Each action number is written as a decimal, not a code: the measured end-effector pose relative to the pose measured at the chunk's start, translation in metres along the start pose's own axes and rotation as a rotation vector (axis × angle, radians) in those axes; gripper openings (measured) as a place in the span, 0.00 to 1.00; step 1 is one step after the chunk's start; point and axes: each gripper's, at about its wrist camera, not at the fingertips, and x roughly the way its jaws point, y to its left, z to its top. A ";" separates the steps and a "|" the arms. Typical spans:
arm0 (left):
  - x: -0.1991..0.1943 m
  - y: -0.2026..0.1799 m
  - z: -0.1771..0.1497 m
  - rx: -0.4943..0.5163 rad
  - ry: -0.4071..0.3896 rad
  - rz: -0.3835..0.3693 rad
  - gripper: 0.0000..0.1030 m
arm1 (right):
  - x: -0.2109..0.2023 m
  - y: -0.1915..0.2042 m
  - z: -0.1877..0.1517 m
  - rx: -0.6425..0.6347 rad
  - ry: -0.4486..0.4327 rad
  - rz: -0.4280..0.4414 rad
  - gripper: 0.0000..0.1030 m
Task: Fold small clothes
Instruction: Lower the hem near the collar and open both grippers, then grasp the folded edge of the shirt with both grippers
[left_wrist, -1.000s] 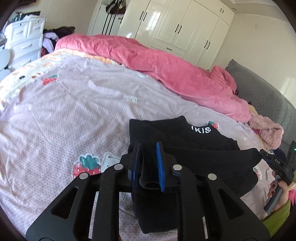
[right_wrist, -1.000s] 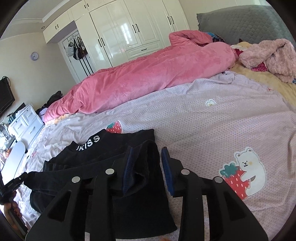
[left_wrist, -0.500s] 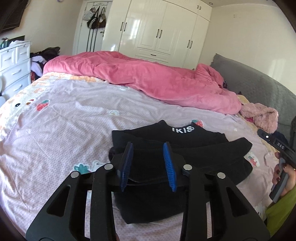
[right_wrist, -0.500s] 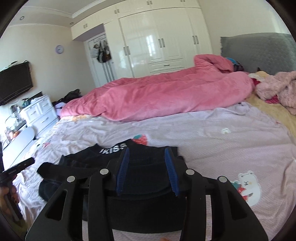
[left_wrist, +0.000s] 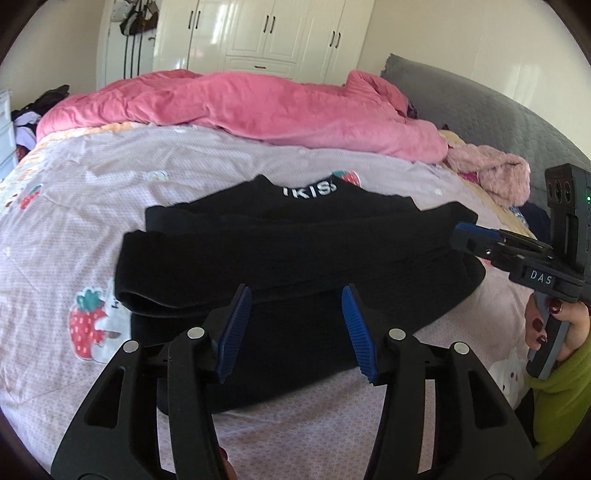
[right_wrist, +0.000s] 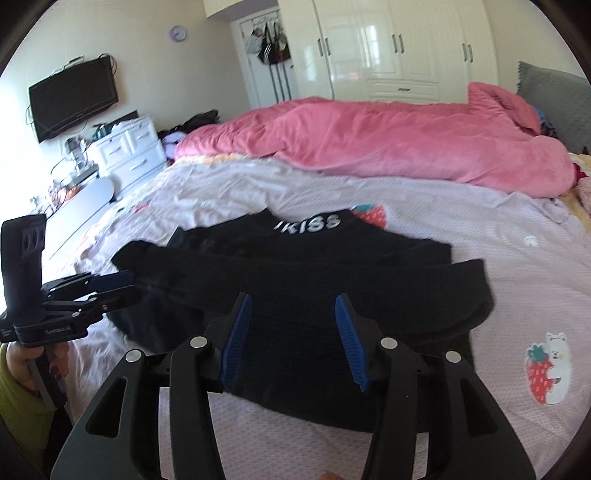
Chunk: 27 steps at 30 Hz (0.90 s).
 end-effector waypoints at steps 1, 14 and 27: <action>0.002 -0.001 -0.002 0.007 0.012 -0.002 0.42 | 0.003 0.003 -0.002 -0.010 0.016 0.007 0.46; 0.036 -0.008 -0.012 0.059 0.085 0.010 0.42 | 0.044 0.004 -0.025 -0.040 0.163 -0.056 0.46; 0.063 0.010 0.018 0.081 0.068 0.078 0.42 | 0.069 -0.011 0.001 -0.050 0.149 -0.091 0.46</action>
